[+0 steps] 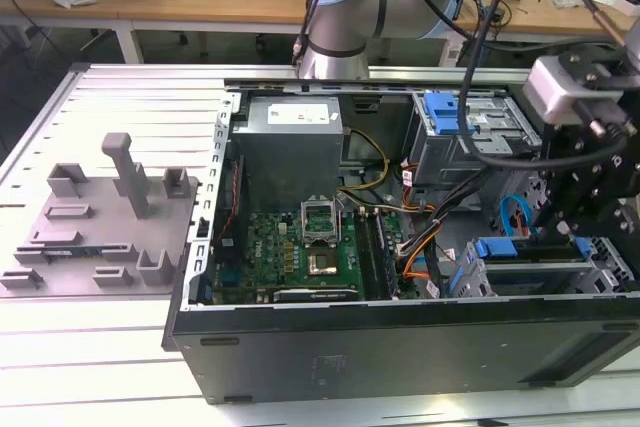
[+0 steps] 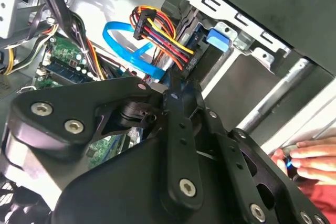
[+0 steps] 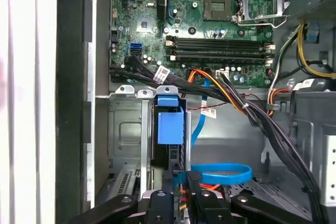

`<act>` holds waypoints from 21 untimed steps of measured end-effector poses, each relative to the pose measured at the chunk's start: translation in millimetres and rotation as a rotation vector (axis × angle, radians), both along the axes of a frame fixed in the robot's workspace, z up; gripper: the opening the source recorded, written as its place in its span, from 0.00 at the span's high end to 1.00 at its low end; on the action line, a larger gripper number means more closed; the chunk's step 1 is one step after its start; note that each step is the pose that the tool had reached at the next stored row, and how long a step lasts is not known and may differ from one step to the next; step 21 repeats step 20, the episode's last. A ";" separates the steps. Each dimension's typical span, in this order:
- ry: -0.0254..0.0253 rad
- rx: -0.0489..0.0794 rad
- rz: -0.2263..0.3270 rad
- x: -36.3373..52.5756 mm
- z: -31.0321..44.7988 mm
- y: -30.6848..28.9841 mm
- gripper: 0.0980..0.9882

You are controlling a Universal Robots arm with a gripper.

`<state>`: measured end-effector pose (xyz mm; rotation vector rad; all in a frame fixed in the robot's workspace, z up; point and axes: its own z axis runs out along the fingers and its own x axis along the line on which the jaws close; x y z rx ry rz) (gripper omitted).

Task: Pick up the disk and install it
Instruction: 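Insert the second disk wire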

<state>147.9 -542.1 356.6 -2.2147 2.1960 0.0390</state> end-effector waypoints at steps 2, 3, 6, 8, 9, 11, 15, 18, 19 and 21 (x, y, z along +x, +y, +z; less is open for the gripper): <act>-0.0005 0.000 0.000 0.1 8.6 0.0 0.84; -0.0011 -0.001 0.000 0.0 12.3 0.0 0.84; -0.0020 -0.003 0.000 -3.7 18.8 0.0 0.84; -0.0026 -0.004 0.000 -8.9 21.0 0.1 0.93; -0.0030 -0.005 0.000 -11.1 21.3 0.0 0.99; -0.0036 -0.007 0.000 -14.2 21.4 0.1 0.99; -0.0038 -0.010 0.000 -14.3 21.4 0.4 0.99; -0.0038 -0.012 0.000 -14.3 21.4 0.6 0.99; -0.0038 -0.012 0.000 -14.3 21.4 0.6 0.99; -0.0038 -0.012 0.000 -14.3 21.4 0.6 0.99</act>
